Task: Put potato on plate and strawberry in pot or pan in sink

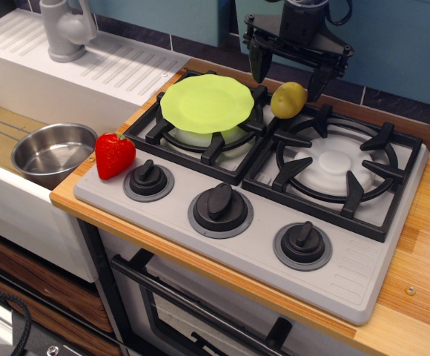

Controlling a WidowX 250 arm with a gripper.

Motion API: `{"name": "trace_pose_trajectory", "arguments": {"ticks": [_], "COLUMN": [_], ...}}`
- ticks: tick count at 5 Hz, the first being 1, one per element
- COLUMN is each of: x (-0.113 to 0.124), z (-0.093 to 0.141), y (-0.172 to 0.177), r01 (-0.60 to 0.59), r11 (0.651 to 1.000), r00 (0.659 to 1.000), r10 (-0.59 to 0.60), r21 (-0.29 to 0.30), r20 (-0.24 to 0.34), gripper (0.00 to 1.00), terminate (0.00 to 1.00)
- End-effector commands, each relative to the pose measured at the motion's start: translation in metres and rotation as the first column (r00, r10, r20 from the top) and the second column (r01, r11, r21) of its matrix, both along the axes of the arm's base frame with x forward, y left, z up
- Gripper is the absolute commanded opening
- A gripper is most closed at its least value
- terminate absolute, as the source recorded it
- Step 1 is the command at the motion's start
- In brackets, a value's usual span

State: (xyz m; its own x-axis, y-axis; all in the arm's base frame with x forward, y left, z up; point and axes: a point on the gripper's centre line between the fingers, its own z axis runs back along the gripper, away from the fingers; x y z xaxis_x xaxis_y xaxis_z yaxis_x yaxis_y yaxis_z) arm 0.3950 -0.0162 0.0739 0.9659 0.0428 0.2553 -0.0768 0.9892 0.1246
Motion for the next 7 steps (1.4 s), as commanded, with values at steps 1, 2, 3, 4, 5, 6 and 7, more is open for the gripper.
{"name": "trace_pose_trajectory", "arguments": {"ticks": [1,2,3,4,5,6,7], "x": [0.000,0.003,0.006,0.012,0.014,0.014,0.008], "z": [0.000,-0.014,-0.023,-0.034,-0.036,-0.039,-0.032], "y": [0.000,-0.003,-0.006,-0.012,-0.013,-0.011,-0.012], "r01": [0.000,0.009,0.012,0.009,-0.010,-0.014,-0.020], "r11": [1.000,1.000,1.000,1.000,1.000,1.000,1.000], "r00": [1.000,0.999,0.998,0.995,0.995,0.994,0.996], "r10": [0.000,-0.008,-0.010,-0.007,0.010,0.014,0.019], "r21": [0.000,-0.018,-0.024,-0.013,-0.005,0.005,0.005], "r20": [0.000,0.041,0.065,0.096,0.101,0.108,0.085], "gripper": [1.00,1.00,1.00,1.00,0.00,0.00,0.00], "terminate": [0.00,0.00,0.00,0.00,0.00,0.00,0.00]}}
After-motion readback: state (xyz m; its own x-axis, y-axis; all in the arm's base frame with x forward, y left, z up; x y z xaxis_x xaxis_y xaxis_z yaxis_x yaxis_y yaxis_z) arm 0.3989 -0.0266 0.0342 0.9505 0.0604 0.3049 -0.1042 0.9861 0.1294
